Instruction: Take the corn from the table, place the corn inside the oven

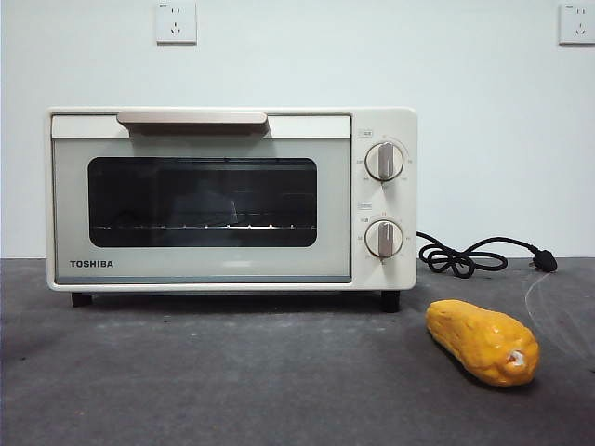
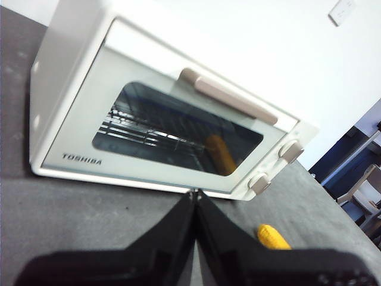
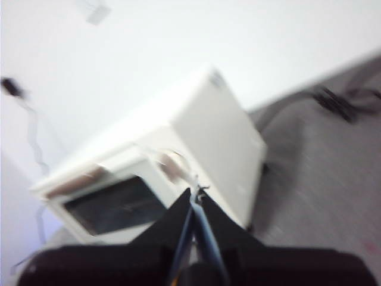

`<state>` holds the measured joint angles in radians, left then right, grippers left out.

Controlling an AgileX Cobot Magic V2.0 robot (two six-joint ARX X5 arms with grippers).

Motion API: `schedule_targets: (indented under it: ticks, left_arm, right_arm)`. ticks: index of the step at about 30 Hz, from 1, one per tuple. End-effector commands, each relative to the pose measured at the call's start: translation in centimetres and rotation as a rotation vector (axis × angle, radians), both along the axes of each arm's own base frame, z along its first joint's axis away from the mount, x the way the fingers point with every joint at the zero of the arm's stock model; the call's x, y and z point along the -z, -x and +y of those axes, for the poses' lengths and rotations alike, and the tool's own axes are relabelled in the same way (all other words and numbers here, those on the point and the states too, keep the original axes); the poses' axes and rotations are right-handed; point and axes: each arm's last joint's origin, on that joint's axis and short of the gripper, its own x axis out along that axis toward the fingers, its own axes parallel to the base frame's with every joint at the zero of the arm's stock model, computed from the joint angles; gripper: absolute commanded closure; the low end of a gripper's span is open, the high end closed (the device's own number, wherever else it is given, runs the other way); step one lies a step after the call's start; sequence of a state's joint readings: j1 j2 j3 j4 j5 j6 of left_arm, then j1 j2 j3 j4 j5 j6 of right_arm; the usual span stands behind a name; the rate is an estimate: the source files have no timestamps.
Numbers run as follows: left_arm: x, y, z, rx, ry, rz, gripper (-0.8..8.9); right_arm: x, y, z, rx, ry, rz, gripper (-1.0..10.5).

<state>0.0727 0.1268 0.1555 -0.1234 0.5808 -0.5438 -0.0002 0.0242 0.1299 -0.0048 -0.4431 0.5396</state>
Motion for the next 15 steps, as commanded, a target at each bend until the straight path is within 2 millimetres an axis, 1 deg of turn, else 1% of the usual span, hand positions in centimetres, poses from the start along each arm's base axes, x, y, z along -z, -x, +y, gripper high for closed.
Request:
schedule_targets:
  ticks: [1,5,8,15]
  left_arm:
    - [-1.4,-0.3,-0.1,0.031,-0.017,-0.009,8.2]
    - [-3.3,-1.3,-0.2,0.095,-0.037,0.02,8.19]
    - [-4.7,-2.4,-0.3,0.15,-0.062,0.074,8.19]
    - [-8.8,-5.2,-1.5,0.294,-0.224,0.176,8.2]
  right_arm:
    - [-1.3,0.2,0.1,-0.042,-0.005,-0.018,9.5]
    - [-3.1,0.0,0.3,-0.111,0.013,-0.014,9.5]
    - [-4.4,-0.6,0.5,-0.177,0.063,-0.006,9.5]
    - [-7.2,-3.0,0.7,-0.308,0.187,0.138,9.5]
